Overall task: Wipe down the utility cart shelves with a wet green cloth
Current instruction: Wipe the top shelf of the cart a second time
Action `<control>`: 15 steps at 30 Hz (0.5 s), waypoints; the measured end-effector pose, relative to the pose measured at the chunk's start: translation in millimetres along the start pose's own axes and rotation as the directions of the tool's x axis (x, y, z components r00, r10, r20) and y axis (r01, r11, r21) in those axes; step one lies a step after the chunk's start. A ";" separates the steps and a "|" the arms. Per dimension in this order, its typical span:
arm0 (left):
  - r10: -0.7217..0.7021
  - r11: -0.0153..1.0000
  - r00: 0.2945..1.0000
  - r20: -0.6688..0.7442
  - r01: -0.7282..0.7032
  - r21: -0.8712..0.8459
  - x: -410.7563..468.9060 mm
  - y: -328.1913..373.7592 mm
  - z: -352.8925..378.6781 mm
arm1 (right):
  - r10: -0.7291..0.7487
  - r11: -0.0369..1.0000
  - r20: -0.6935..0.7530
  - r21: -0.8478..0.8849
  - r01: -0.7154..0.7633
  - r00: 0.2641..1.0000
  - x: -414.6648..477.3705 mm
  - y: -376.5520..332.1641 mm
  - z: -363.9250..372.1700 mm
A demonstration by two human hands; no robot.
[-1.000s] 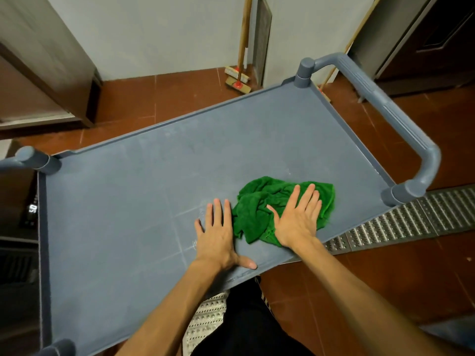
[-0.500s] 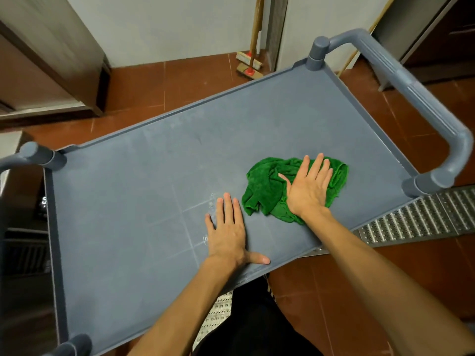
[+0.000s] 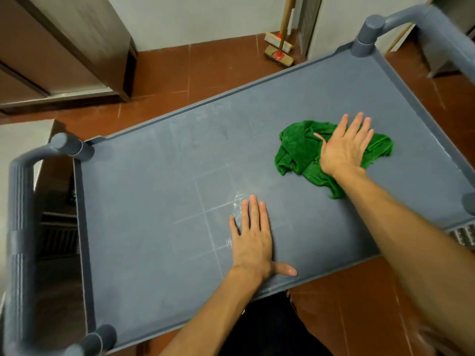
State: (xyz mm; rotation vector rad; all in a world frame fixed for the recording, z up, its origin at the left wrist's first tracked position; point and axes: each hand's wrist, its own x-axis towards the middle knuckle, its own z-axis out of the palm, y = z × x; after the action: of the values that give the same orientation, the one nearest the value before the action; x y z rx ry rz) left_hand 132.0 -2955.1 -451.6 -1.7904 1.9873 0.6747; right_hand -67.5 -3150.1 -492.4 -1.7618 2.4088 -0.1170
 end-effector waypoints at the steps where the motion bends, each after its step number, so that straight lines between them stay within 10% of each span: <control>1: -0.002 1.000 1.000 -0.001 0.002 -0.003 -0.1 -0.4 0.0 | 0.009 1.000 0.007 -0.005 -0.009 1.000 3.9 -2.2 -1.2; 15: 0.012 0.999 0.998 -0.059 -0.015 -0.050 -4.9 -4.2 -0.5 | -0.208 0.963 -0.099 0.153 0.221 0.973 -79.0 20.0 1.8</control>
State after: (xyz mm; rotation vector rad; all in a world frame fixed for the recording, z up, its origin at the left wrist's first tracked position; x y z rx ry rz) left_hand 136.8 -2951.8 -448.8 -1.8478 2.0390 0.6894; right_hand -62.6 -3068.8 -491.0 -1.9691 2.1808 -0.4088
